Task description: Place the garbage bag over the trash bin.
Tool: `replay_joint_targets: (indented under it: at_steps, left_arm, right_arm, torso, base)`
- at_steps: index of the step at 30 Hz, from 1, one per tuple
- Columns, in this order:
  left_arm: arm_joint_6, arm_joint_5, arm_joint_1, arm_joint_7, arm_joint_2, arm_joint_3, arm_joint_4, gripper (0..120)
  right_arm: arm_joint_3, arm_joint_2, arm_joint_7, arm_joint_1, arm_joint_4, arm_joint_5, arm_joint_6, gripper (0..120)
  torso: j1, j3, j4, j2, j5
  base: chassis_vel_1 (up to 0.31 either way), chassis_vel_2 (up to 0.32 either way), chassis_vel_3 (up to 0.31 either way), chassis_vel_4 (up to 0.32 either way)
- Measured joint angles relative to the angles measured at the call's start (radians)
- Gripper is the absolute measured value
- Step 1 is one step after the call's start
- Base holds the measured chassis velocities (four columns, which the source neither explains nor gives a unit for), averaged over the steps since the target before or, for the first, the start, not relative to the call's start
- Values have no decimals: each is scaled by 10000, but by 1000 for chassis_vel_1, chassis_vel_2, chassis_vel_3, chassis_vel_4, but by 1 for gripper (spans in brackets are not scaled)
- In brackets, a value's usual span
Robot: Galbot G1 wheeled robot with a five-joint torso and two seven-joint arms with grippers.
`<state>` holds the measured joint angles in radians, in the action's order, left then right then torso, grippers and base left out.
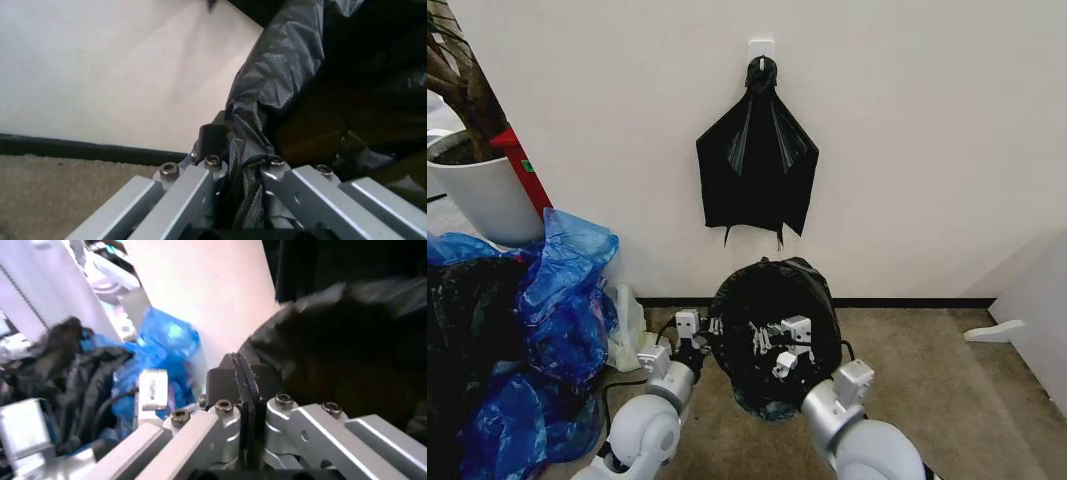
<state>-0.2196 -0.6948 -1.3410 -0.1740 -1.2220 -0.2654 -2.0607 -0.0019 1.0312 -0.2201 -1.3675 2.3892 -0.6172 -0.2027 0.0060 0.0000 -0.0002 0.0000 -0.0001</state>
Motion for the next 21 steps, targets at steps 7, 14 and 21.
replay_joint_targets:
  at_steps: [7,14,21]
  left_arm:
    - [-737,-2190,55,-403,341,-426,-297,1]
    - [-1111,-3908,-3,-1332,479,-626,-459,1]
    - [-1164,-4933,444,-2446,482,-656,-209,1]
  right_arm:
    - [933,-32,641,-265,223,-837,1286,23]
    - [1410,187,874,-898,636,-1993,1953,48]
    - [2119,577,1996,-3355,773,-1818,2433,73]
  torso:
    - [0,0,-4,0,0]
    - [0,0,5,0,3]
    - [0,-1,-5,1,-2]
  base:
    - [0,0,0,0]
    - [0,0,0,0]
    - [0,0,0,0]
